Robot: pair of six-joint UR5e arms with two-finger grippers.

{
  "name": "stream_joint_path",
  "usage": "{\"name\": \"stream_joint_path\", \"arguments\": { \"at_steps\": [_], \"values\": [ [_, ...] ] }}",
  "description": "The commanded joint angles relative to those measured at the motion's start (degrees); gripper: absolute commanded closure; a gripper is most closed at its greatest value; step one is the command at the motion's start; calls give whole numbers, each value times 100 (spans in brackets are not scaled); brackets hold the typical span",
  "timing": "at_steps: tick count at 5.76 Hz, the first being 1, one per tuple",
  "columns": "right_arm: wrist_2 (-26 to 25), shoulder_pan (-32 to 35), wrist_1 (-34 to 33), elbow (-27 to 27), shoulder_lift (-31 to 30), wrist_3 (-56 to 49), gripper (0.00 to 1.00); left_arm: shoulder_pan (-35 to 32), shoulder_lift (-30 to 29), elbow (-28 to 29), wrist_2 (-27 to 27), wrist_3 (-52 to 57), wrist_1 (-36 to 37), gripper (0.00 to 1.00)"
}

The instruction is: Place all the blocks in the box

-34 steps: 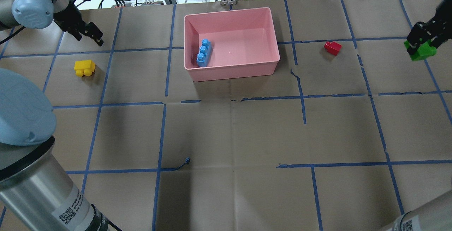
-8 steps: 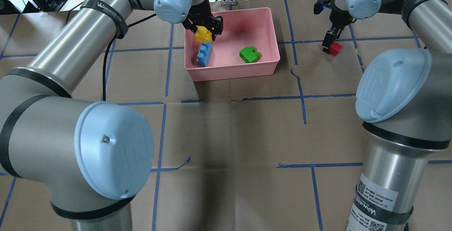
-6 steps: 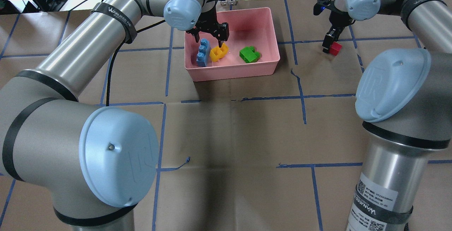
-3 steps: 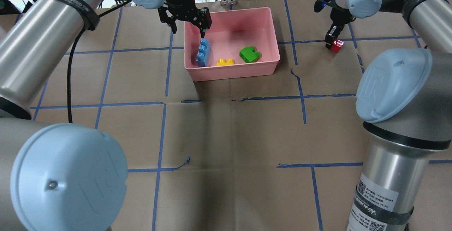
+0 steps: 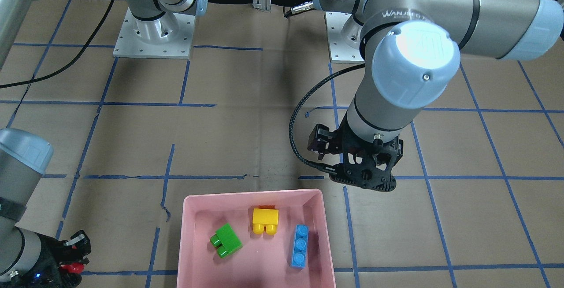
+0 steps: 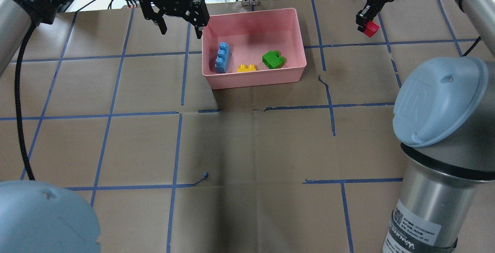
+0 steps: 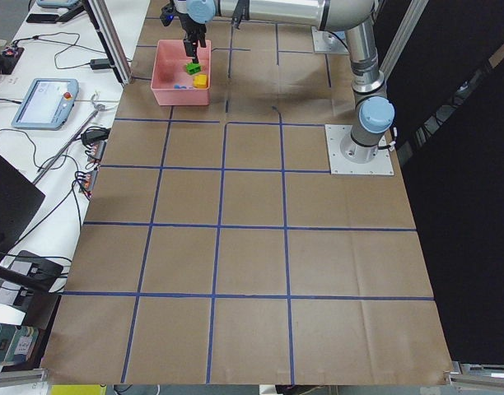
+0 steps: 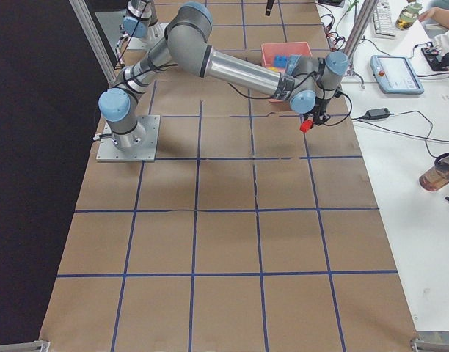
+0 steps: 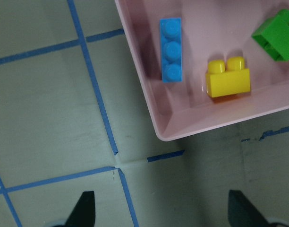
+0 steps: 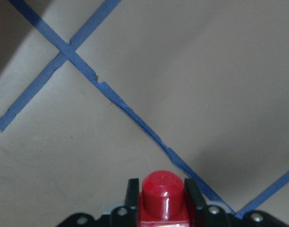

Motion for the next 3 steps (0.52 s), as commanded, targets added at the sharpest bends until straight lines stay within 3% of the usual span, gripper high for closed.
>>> {"name": "stream_joint_path", "arguments": {
  "at_steps": [1,3],
  "values": [
    [23,715,194,-22,-422,1773,85,333,1204,-1090,-57,26,32,1],
    [275,1708,168,-214,-354,3996,85,538,1631,-1500,3,185,156,1]
  ]
}}
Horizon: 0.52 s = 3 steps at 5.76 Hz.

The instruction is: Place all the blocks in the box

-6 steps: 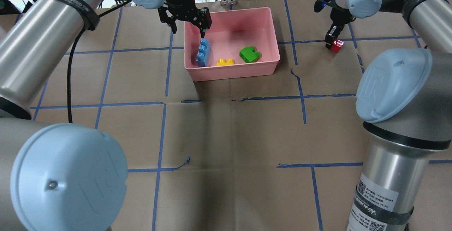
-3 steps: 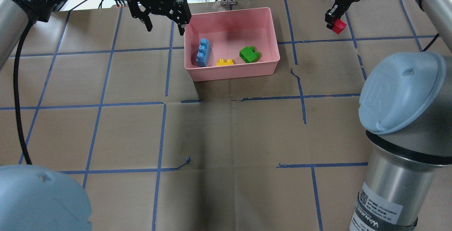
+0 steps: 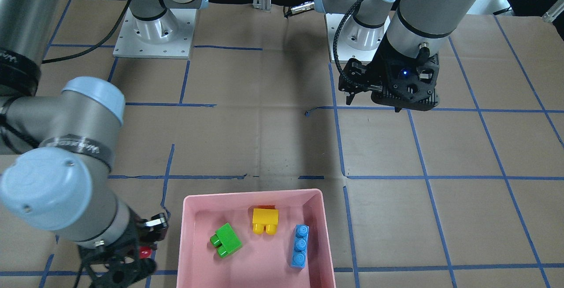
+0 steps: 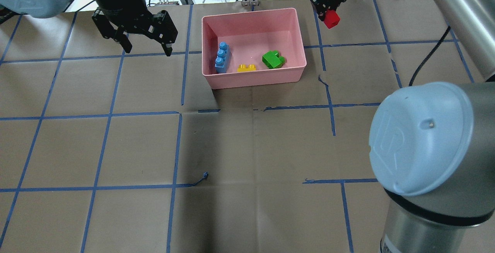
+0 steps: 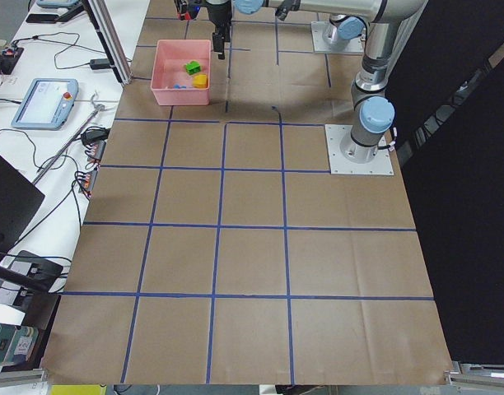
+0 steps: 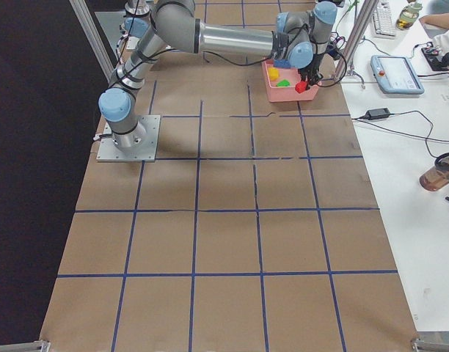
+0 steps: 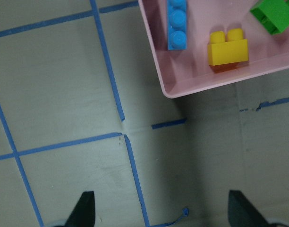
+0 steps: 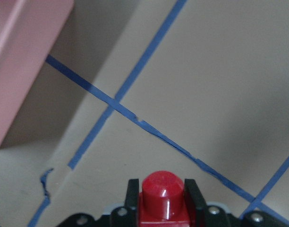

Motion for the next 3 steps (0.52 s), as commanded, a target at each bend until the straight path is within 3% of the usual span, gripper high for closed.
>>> {"name": "stream_joint_path", "arguments": {
  "at_steps": [1,2,3],
  "values": [
    [554,717,-84,-98,274,1803,85,86,335,-188,28,24,-26,1],
    [558,885,-102,-81,493,2124,80,181,433,-301,28,41,-26,1],
    [558,887,-224,-54,583,2188,13,269,521,-328,19,33,-35,1]
  ]
}}
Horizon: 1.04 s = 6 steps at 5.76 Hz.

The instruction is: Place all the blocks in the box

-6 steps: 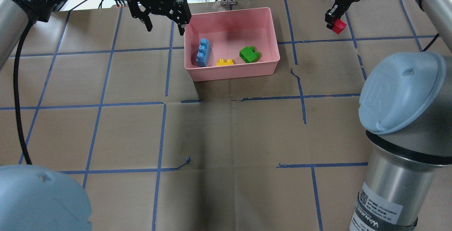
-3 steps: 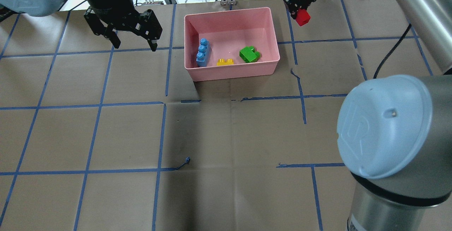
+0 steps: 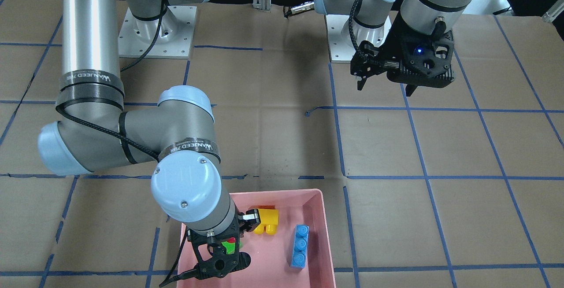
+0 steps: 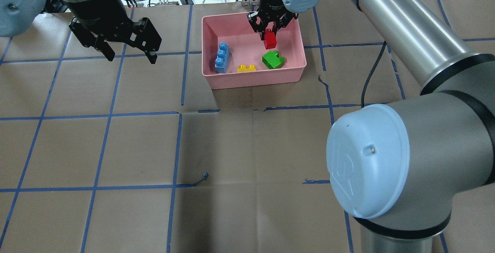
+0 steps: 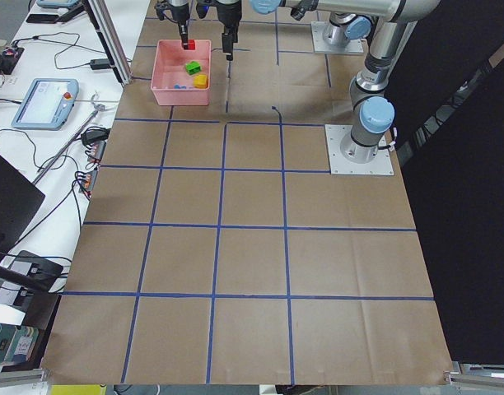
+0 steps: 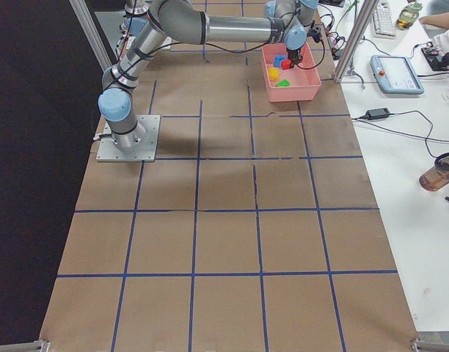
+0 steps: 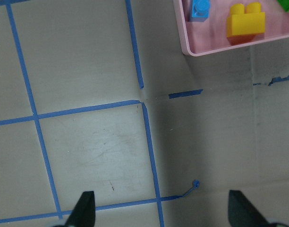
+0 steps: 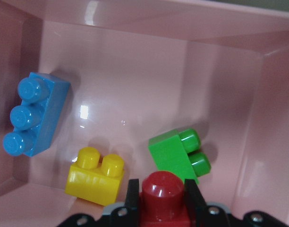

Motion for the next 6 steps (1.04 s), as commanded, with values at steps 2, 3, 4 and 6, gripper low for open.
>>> {"name": "stream_joint_path", "arguments": {
  "at_steps": [2,3,4,6],
  "values": [
    [-87,-2,-293,11,47,90,0,82,137,-73,-41,-2,-27,1],
    [-87,-133,-214,-23,-67,72,0,82,137,-73,-41,-2,-27,1],
    [-79,-308,221,37,-416,-7,0,99,102,-73,-67,7,8,1],
    [-105,-852,1293,273,-1162,-753,1,108,41,-73,-7,7,17,1]
  ]
}}
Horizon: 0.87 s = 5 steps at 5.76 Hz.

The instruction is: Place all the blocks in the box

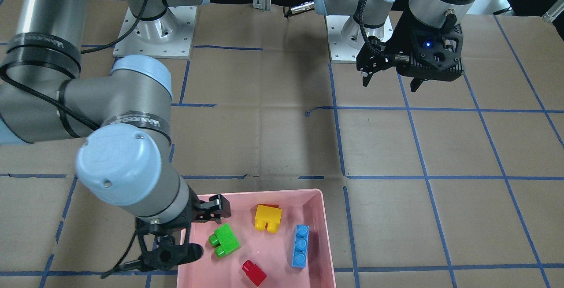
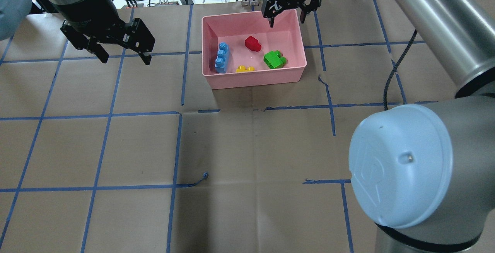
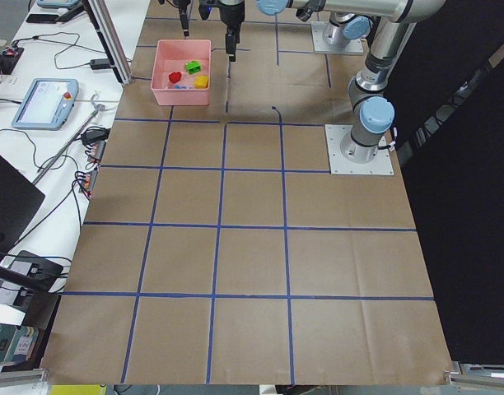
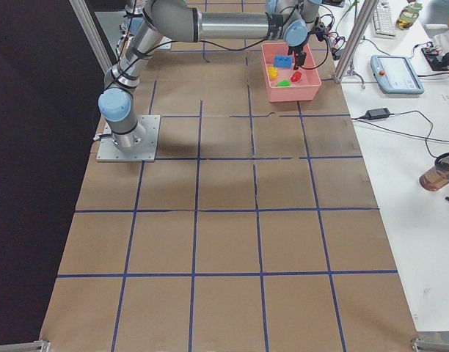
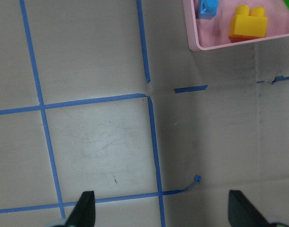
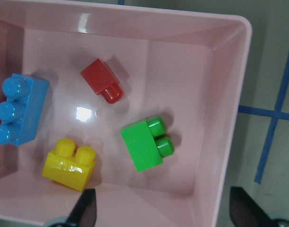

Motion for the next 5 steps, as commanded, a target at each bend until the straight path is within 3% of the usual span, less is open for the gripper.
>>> {"name": "stream_joint_path", "arguments": {
  "at_steps": [1,3,5],
  "values": [
    [-118,-352,622,721,-992,-288,1,1,-21,0,79,5,8,1],
    [-242,-301,614,2232,-2538,106,1,-25,-117,26,-18,5,25,1],
    [-792,-502,1199,2519,-3175,72,1,-51,-118,35,8,-4,52,1]
  ]
}}
